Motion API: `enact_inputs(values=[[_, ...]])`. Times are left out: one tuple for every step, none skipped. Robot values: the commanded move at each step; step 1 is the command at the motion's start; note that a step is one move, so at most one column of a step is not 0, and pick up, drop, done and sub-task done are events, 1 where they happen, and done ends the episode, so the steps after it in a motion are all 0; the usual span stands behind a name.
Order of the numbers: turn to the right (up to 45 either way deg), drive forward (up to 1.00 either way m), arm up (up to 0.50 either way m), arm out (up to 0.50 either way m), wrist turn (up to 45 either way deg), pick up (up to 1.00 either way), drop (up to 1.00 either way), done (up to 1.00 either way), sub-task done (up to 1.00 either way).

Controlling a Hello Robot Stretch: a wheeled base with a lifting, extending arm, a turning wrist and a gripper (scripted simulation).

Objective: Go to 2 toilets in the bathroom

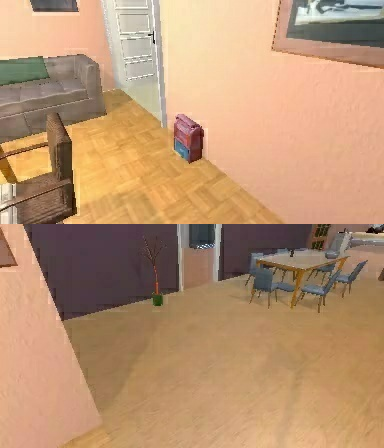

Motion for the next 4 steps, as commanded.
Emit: enact_inputs(values=[[-3.0,0.0,0.0,0.0,0.0,0.0,0.0,0.0,0.0],[0.0,1.0,0.0,0.0,0.0,0.0,0.0,0.0,0.0],[0.0,0.1,0.0,0.0,0.0,0.0,0.0,0.0,0.0],[-30.0,0.0,0.0,0.0,0.0,0.0,0.0,0.0,0.0]])
